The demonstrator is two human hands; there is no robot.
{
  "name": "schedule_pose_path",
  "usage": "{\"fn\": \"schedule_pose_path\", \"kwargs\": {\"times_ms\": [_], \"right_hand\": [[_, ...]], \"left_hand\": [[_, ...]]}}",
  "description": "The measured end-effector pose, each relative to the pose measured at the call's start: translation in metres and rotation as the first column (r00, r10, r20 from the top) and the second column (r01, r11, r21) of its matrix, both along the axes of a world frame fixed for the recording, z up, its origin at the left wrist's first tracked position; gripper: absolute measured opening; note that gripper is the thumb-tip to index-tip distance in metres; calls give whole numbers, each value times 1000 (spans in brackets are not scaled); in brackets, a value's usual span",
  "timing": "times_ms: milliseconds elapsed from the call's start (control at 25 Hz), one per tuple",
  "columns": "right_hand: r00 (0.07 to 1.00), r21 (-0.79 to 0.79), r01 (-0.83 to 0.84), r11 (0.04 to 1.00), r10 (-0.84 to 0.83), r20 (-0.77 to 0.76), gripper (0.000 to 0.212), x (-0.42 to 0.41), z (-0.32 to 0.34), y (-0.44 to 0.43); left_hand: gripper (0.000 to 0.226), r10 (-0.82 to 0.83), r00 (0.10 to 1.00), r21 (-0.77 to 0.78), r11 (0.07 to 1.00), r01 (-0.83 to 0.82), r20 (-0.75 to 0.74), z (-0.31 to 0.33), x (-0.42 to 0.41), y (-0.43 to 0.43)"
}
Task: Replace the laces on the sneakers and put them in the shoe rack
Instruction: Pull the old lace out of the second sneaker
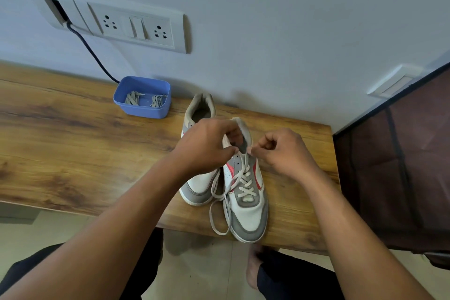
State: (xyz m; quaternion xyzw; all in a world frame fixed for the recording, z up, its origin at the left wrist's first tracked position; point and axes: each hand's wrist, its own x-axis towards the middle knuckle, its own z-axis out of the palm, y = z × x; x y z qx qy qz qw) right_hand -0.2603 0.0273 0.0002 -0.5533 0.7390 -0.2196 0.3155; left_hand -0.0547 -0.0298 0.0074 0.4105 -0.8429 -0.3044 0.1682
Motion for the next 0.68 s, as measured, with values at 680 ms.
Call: {"fn": "schedule_pose_path", "kwargs": {"times_ms": [680], "right_hand": [[989,246,25,969,-60,134,37,10,-14,9]], "left_hand": [[32,-57,998,14,998,57,-18,-27,-18,0]]}}
